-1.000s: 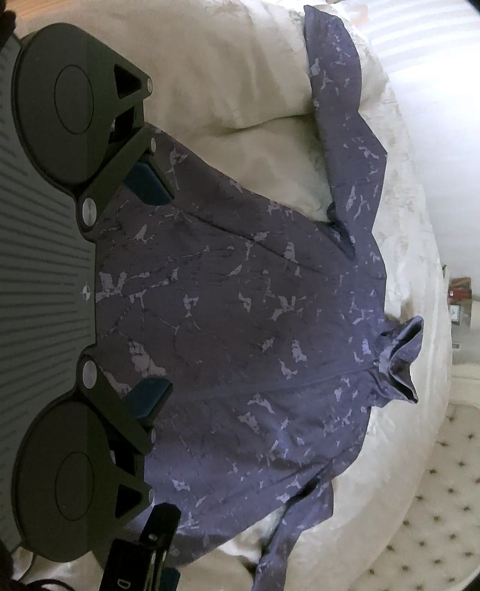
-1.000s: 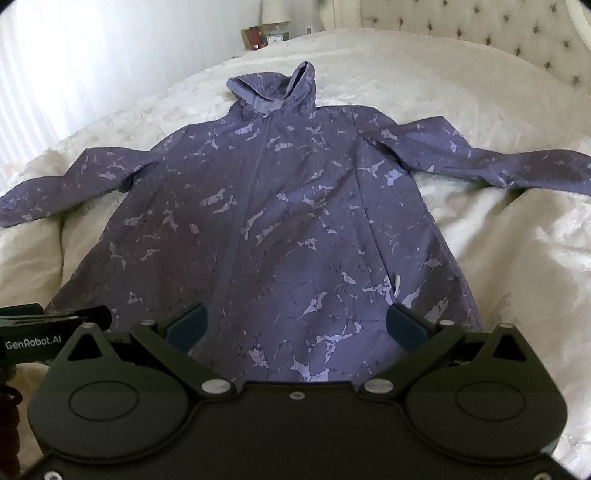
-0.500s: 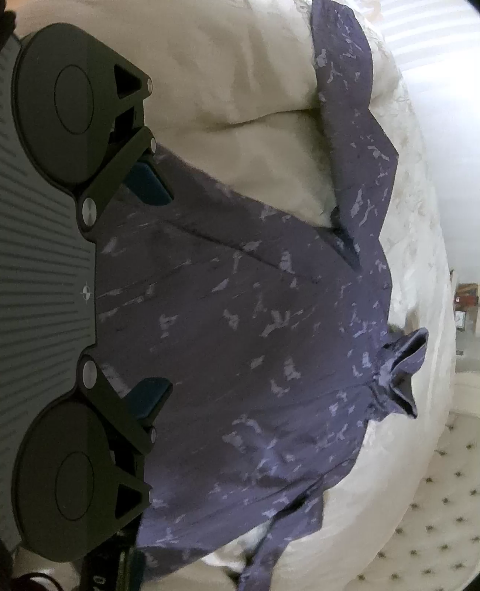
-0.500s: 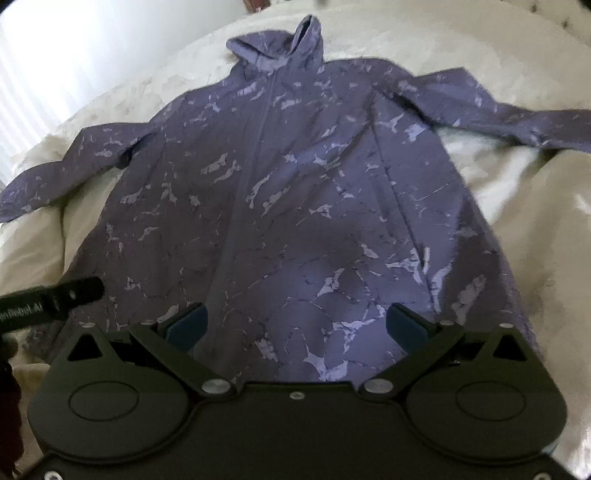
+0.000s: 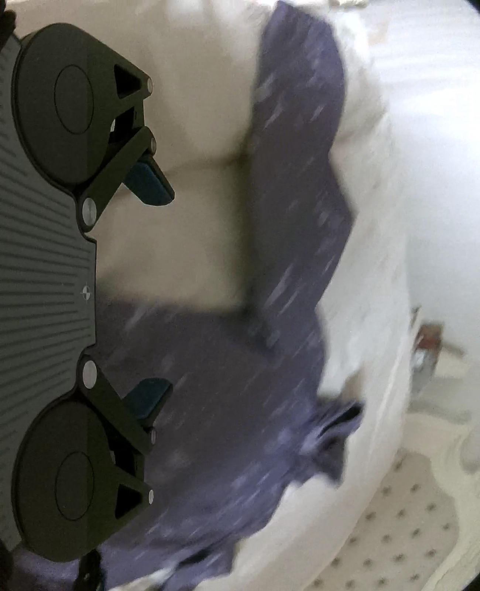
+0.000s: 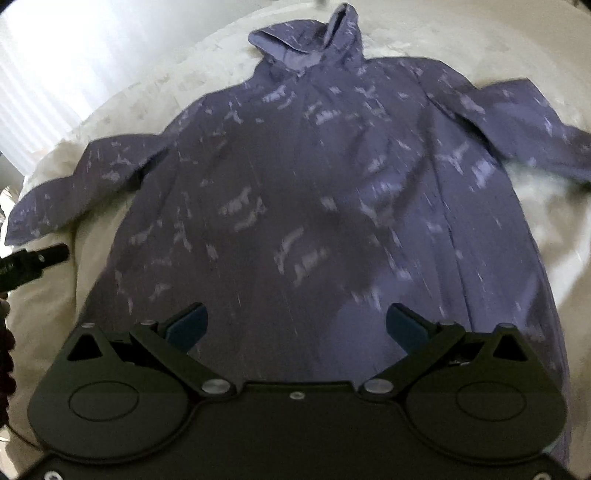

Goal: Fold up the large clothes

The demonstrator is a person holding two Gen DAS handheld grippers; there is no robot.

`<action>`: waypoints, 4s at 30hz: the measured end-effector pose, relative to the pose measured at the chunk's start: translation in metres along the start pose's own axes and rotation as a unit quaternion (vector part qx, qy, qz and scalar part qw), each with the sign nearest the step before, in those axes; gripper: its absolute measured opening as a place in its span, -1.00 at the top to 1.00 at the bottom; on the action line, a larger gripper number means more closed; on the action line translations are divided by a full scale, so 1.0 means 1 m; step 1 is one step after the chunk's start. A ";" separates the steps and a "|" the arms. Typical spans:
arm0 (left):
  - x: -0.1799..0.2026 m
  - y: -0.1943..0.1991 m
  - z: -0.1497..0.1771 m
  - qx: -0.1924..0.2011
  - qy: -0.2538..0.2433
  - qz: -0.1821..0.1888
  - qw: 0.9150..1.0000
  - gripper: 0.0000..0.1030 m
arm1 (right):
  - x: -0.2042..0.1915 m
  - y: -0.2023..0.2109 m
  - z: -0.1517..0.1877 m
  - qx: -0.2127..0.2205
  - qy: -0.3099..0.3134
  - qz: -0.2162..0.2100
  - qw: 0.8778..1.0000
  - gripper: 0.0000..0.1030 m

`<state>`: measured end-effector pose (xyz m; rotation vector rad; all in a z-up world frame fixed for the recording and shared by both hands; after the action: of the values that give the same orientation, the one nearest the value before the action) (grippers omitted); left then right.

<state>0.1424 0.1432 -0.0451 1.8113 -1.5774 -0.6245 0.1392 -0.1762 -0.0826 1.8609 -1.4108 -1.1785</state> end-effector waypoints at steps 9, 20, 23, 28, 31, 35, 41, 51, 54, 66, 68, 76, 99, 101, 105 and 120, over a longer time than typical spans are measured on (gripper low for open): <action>-0.105 -0.027 -0.054 0.037 0.048 -0.090 0.994 -0.98 | -0.023 -0.031 -0.040 0.009 0.022 -0.027 0.999 -0.99; -0.193 -0.055 -0.072 0.048 0.104 -0.151 0.982 -0.97 | -0.050 -0.063 -0.059 0.002 0.039 -0.052 0.998 -0.99; -0.209 -0.064 -0.067 0.043 0.136 -0.133 0.981 -0.95 | -0.055 -0.068 -0.060 -0.003 0.043 -0.054 0.998 -0.99; -0.229 -0.064 -0.061 0.045 0.200 -0.114 0.972 -0.52 | -0.056 -0.074 -0.058 -0.013 0.042 -0.053 0.998 -0.99; -0.230 -0.058 -0.064 0.052 0.204 -0.114 0.971 0.05 | -0.052 -0.075 -0.053 -0.018 0.037 -0.051 0.998 -0.99; -0.227 -0.046 -0.069 0.063 0.205 -0.130 0.968 0.59 | -0.043 -0.077 -0.045 -0.026 0.026 -0.047 0.998 -0.99; -0.218 -0.028 -0.083 0.070 0.195 -0.126 0.970 0.70 | -0.026 -0.077 -0.034 -0.025 0.016 -0.042 0.999 -0.99; -0.147 0.000 -0.126 0.112 0.121 -0.055 0.985 0.73 | -0.015 -0.074 -0.023 0.010 0.039 -0.022 0.999 -0.99; -0.113 0.000 -0.139 0.119 0.094 -0.020 0.988 0.73 | -0.013 -0.073 -0.022 0.015 0.041 -0.026 0.999 -0.99; 0.036 -0.017 -0.153 0.153 -0.027 0.121 0.980 0.73 | -0.003 -0.066 -0.012 0.040 0.051 -0.029 0.998 -0.99; 0.061 -0.028 -0.150 0.144 -0.033 0.148 0.978 0.73 | -0.001 -0.066 -0.012 0.041 0.048 -0.030 0.998 -0.99; 0.144 -0.064 -0.116 0.134 -0.091 0.208 0.965 0.71 | 0.010 -0.059 -0.014 0.046 0.033 -0.026 0.998 -0.99; 0.087 -0.063 -0.028 0.082 -0.105 0.192 0.972 -0.36 | 0.032 -0.066 -0.071 0.080 -0.030 -0.066 0.994 -0.99; 0.072 -0.069 -0.023 0.064 -0.090 0.178 0.978 -0.36 | 0.028 -0.074 -0.081 0.075 -0.035 -0.076 0.994 -0.99; 0.053 -0.085 -0.012 0.036 -0.073 0.152 0.985 -0.36 | 0.026 -0.098 -0.094 0.065 -0.049 -0.091 0.992 -0.73; 0.066 -0.095 0.003 0.032 -0.106 0.169 0.979 -0.36 | -0.007 -0.069 -0.146 0.118 0.044 -0.070 0.990 0.55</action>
<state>0.2156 0.0836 -0.1126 1.5065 -2.0137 -0.6264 0.2995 -0.1615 -0.0651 2.1784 -1.4430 -1.0138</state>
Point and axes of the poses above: each gripper's, at about its wrist camera, not at the fingertips, and y roughly against the way its jaws point, x to its right, z to its underside, the point moved 1 cm from there along -y, roughly the way its jaws point, and after that the axes turned 2 degrees about -z, right-handed, at the moved point
